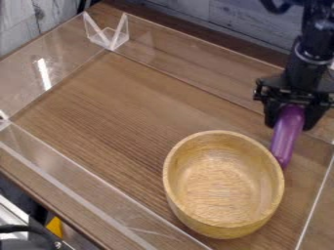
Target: Put the purple eggplant in the brown bowl
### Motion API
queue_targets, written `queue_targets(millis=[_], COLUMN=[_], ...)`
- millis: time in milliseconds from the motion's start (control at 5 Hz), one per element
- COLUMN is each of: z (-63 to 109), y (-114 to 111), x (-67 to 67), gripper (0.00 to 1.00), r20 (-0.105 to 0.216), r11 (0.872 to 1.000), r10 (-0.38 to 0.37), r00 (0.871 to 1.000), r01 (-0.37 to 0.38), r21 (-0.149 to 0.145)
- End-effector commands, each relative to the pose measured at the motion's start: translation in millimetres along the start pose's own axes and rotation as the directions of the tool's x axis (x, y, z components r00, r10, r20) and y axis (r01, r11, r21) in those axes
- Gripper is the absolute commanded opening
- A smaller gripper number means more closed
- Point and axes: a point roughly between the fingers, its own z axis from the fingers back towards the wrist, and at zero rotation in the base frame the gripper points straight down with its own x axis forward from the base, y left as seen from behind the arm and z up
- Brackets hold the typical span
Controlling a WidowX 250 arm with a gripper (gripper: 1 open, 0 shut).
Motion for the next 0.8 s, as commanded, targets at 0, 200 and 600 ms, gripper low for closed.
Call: queue_targets(millis=[0,200,600], z=[46.1,62.7,80.7], y=[9,21,60], x=[5.2,2.8,-11.6], gripper=[0.0,0.0,0.0], r20=[0.074,0.089,0.117], r11=[0.998,0.997,0.996], r10=[0.004,-0.015,0.044], r00=[0.997,0.996,0.992], r01=[0.001,0.022,-0.035], r21=[-0.064,-0.078,-0.082])
